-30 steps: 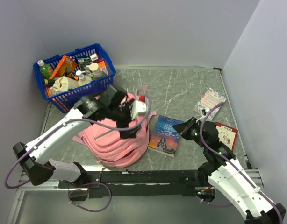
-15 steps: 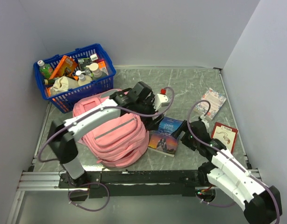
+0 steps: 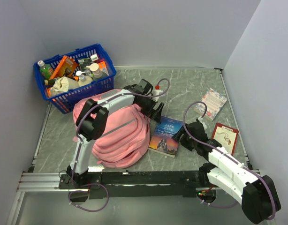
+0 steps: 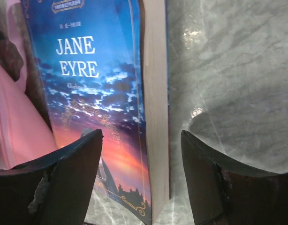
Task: Pack the student bag
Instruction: Pick up the book from the center of the board.
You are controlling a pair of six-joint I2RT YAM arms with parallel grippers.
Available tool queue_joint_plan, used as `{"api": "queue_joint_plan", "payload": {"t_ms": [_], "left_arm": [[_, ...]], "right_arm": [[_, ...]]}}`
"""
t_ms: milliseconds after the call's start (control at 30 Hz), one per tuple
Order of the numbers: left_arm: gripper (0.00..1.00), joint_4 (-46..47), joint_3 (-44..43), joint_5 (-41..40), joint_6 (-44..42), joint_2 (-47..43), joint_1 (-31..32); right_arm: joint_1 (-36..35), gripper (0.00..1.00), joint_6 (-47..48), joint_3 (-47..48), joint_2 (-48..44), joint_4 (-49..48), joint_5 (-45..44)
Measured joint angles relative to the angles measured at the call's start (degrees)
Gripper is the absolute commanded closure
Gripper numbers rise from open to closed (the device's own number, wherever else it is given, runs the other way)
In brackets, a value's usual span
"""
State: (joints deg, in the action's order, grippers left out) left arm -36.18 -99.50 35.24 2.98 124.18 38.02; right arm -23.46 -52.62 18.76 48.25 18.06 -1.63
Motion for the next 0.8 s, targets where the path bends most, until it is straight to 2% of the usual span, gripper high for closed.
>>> {"api": "queue_joint_plan", "payload": {"t_ms": [100, 133, 333, 367, 400, 467, 500, 567, 600, 633, 733, 800], "left_arm": [[0.04, -0.70, -2.27, 0.98, 0.96, 1.55, 1.07], [0.04, -0.68, -3.15, 1.20, 1.14, 2.29, 1.46], [0.03, -0.26, -3.98, 2.58, 2.49, 6.47, 3.15], [0.04, -0.50, -4.48, 3.32, 2.73, 6.99, 3.23], [0.04, -0.42, -4.92, 3.41, 2.80, 7.13, 3.26], [0.04, -0.33, -5.22, 2.89, 2.86, 7.26, 3.23], [0.01, -0.26, -5.20, 2.82, 2.89, 7.26, 3.06], [0.09, -0.17, -5.11, 2.54, 2.97, 7.26, 2.58], [0.19, 0.13, -4.92, 2.86, 3.26, 7.23, 2.34], [0.23, 0.57, -4.57, 3.08, 3.48, 7.10, 2.16], [0.28, 3.50, -1.68, 2.91, 3.26, 5.75, 1.88], [0.32, 5.92, 0.94, 2.91, 2.71, 4.17, 1.81]], "right_arm": [[0.00, 0.09, 0.11, -0.15, 0.66, -1.38, 0.17], [0.00, 0.10, 0.13, -0.15, 1.05, -1.53, 0.15], [0.00, 0.33, 0.61, -0.15, 5.77, -5.18, 0.81], [0.00, 0.46, 0.59, -0.15, 6.49, -5.97, 1.03], [0.04, 0.53, 0.74, -0.24, 7.21, -7.08, 1.29], [0.26, 0.67, 0.92, -0.74, 7.89, -8.50, 1.75], [0.50, 0.70, 0.85, -1.25, 7.78, -9.53, 2.12], [0.79, 0.79, 1.11, -2.67, 6.60, -12.31, 2.36], [0.87, 0.82, 1.27, -3.45, 5.90, -13.53, 2.51], [0.96, 0.84, 1.53, -4.22, 5.11, -14.45, 2.67], [1.03, 0.98, 2.64, -5.88, 2.80, -16.02, 2.91], [1.01, 1.00, 3.13, -7.06, 1.27, -17.16, 2.97]]}}
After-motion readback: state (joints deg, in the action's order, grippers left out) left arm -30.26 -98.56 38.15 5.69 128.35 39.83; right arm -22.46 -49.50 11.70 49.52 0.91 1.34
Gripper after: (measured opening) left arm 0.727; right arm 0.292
